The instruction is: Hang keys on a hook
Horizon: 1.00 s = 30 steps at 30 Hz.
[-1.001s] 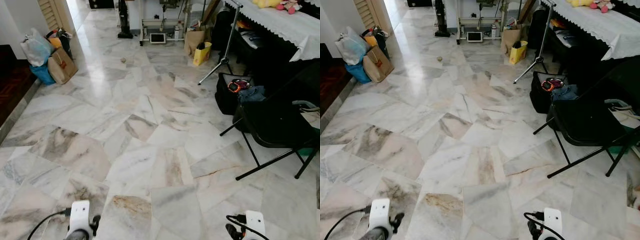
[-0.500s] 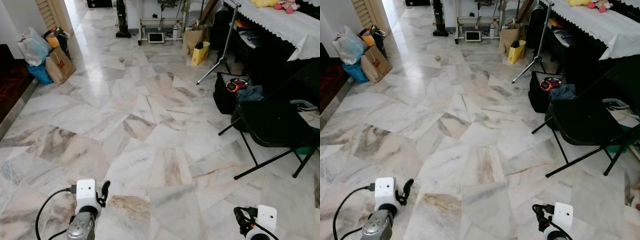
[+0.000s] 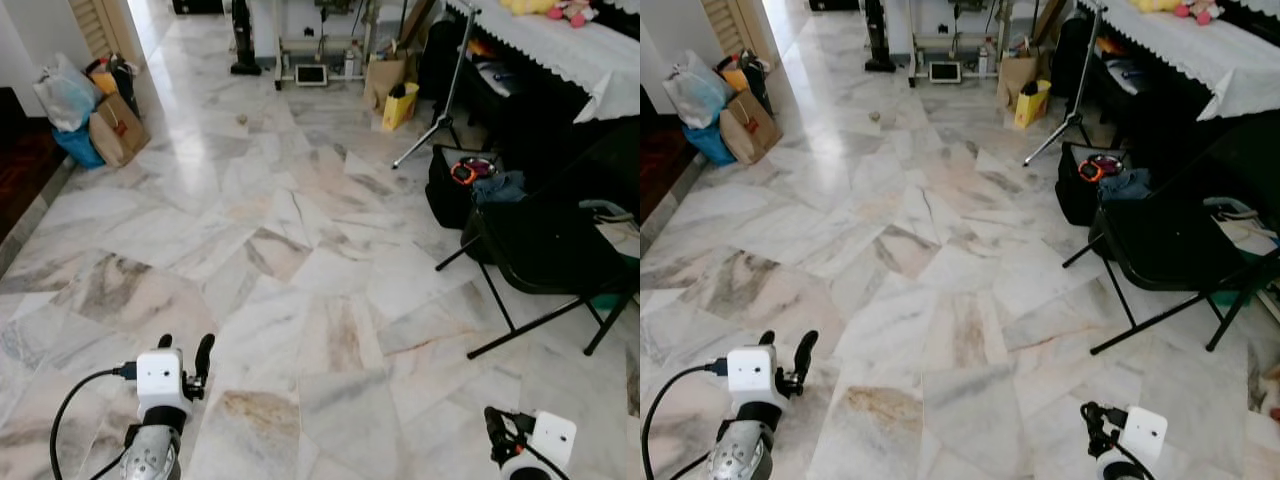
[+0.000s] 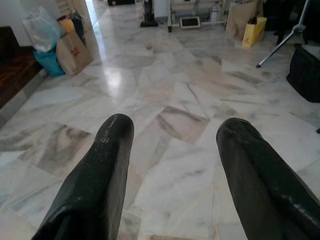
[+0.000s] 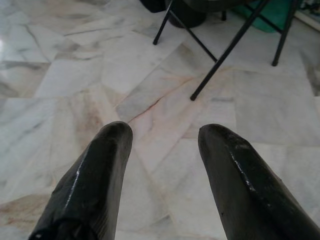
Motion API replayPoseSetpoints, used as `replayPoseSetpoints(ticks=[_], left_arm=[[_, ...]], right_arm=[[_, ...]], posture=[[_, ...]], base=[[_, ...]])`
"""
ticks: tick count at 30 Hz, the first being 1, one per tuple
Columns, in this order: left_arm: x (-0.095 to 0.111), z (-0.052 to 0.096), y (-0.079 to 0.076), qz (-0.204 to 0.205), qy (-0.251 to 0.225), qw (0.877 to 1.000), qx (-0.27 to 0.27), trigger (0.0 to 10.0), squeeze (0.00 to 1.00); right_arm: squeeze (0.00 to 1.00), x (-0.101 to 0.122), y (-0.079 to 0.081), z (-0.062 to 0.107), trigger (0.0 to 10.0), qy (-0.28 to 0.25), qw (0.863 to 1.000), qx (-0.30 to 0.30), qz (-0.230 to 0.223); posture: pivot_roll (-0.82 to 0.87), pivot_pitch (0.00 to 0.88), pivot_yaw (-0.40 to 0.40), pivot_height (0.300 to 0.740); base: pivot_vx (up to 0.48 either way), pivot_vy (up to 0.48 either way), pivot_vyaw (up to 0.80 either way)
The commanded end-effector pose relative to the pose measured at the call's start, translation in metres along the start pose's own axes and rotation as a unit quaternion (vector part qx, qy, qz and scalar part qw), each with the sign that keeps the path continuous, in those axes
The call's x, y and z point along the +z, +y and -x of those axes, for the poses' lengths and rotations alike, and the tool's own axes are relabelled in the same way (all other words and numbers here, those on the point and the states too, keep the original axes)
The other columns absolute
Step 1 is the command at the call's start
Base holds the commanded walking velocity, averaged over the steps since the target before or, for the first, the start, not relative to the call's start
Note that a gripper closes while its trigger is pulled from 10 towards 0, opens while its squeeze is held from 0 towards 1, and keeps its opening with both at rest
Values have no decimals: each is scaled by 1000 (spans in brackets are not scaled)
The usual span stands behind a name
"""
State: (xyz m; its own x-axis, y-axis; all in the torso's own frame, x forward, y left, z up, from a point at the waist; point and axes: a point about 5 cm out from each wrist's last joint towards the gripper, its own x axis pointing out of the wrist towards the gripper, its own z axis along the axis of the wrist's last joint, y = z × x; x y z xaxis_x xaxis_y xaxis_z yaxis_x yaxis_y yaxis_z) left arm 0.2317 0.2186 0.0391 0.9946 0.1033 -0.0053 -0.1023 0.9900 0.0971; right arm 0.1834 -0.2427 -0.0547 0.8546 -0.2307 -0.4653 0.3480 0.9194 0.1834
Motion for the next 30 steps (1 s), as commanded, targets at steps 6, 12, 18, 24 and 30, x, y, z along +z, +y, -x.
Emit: replayPoseSetpoints(ticks=[6, 12, 18, 24, 30], left_arm=[[9, 8, -4, 3, -1, 1000, -17, 10000, 0], [10, 7, -7, 11, 10, 1000, -10, 10000, 0], [18, 4, -6, 10, 1, 1000, -6, 10000, 0], [28, 5, -5, 14, -9, 1000, -10, 10000, 0], [36, 10, -5, 13, -12, 1000, -19, 10000, 0]], right_arm=[[0, 103, -2, -8, 10000, -254, 966, 15, 33], [0, 110, 9, -22, 10000, -233, 971, 28, 49], [0, 133, 26, -20, 10000, -276, 958, 59, 46], [0, 143, 33, 9, 10000, -310, 943, 105, 55], [0, 130, 35, 38, 10000, -294, 948, 106, 63]], posture=[[77, 0, -37, 740], [72, 0, -42, 740], [87, 0, -49, 740], [84, 0, -50, 740], [77, 0, -43, 740]], base=[[0, 0, 0], [0, 0, 0], [0, 0, 0], [0, 0, 0], [0, 0, 0]])
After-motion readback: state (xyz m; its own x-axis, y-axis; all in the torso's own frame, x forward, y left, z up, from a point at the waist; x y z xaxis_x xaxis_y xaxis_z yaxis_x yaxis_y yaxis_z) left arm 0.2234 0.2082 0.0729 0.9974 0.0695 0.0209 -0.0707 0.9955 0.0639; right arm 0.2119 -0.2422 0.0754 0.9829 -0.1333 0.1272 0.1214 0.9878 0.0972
